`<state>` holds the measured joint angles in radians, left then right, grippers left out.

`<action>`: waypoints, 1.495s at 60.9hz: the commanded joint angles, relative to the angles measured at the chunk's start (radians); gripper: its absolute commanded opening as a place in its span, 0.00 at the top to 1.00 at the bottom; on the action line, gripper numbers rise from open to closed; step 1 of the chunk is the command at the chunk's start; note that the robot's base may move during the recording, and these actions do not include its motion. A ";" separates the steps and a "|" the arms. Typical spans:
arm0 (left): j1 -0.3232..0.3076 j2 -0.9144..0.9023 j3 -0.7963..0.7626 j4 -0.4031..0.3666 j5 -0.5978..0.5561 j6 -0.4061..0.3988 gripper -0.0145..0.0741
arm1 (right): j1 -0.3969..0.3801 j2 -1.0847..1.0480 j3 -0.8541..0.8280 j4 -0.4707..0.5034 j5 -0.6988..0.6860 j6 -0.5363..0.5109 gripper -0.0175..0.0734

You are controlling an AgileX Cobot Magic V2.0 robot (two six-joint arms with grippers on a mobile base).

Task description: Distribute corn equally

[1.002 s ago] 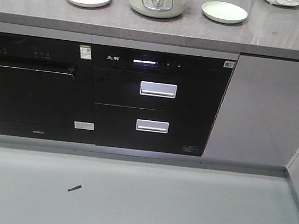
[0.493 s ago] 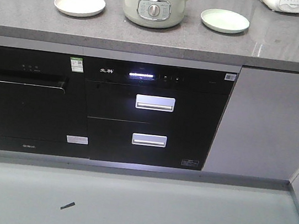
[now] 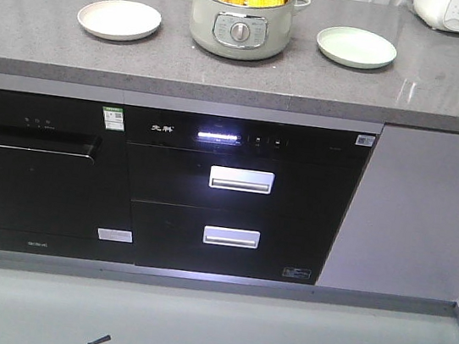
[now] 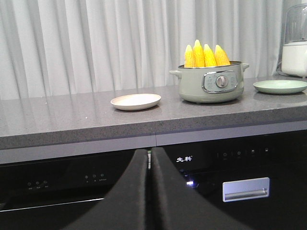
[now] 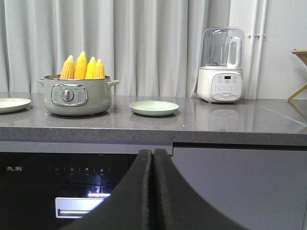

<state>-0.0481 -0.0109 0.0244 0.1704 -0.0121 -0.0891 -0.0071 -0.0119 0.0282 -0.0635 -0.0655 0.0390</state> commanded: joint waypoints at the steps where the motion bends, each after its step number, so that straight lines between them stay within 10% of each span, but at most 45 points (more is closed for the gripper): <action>1: -0.002 -0.015 0.012 -0.004 -0.074 -0.010 0.84 | -0.002 -0.007 0.011 -0.010 -0.074 -0.005 0.82; 91: -0.002 -0.015 0.012 -0.004 -0.074 -0.010 0.84 | -0.002 -0.007 0.011 -0.010 -0.074 -0.005 0.82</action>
<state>-0.0481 -0.0109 0.0244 0.1704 -0.0121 -0.0891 -0.0071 -0.0119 0.0282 -0.0635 -0.0655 0.0390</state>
